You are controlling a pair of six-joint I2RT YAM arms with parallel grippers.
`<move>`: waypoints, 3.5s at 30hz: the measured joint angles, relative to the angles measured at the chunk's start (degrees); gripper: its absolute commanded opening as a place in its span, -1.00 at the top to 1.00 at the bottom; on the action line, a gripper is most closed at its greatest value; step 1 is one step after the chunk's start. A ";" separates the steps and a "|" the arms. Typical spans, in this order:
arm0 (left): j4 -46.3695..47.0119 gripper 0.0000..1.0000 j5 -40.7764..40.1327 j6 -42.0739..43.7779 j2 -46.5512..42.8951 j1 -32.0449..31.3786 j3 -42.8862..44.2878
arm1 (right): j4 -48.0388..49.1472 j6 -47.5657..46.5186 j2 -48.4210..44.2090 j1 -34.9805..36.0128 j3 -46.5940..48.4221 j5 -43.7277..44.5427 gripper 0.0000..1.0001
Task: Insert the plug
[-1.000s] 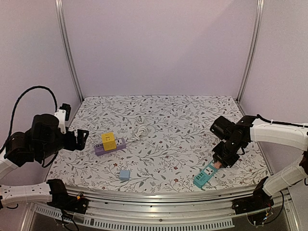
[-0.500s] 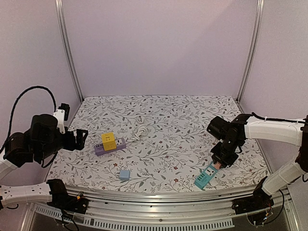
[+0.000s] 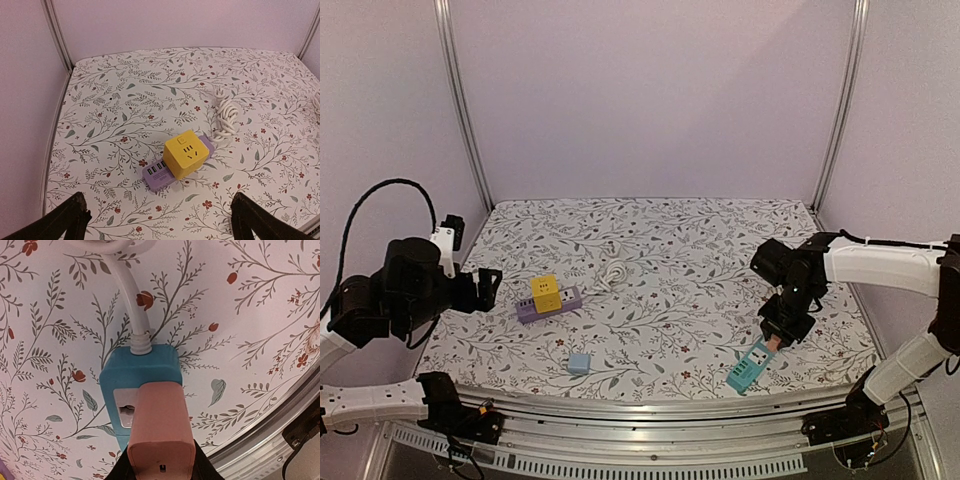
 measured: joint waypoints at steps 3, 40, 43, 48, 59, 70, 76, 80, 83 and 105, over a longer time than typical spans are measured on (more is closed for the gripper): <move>0.02 -0.99 0.02 0.00 0.02 0.00 -0.09 | -0.09 -1.16 0.48 -0.13 0.33 -0.33 1.00; 0.59 -0.99 2.58 1.20 1.38 -0.09 -0.50 | -3.93 -29.62 21.99 2.86 24.35 1.81 0.93; 0.76 -0.99 2.99 1.33 1.62 -0.09 -0.70 | -3.54 -29.59 21.79 2.51 24.04 0.94 0.86; 0.83 -0.99 3.39 1.53 1.62 -0.09 -0.79 | -2.60 -29.31 21.11 2.03 23.08 -0.04 0.77; 1.79 -0.99 4.39 2.32 1.97 -0.09 -0.94 | -0.96 -28.55 19.65 1.70 21.46 -0.63 0.23; 1.77 -0.99 7.21 2.10 5.49 -0.09 -0.68 | -3.65 -30.86 19.98 1.81 23.32 -3.58 -0.57; 0.11 -0.99 8.00 -2.08 5.99 -0.09 1.79 | -6.73 -33.92 18.73 1.40 25.86 -4.09 -0.84; -3.08 -0.99 8.44 -6.82 6.82 -0.09 2.97 | -9.31 -35.82 16.48 0.74 26.40 -4.72 -0.98; -6.05 -0.99 9.35 -10.51 9.03 -0.09 4.20 | -11.15 -37.35 14.34 0.20 27.02 -5.75 -0.98; -12.90 -0.55 20.74 -28.92 24.24 -1.18 1.88 | -17.84 -49.77 -4.98 -0.11 28.22 0.42 -0.98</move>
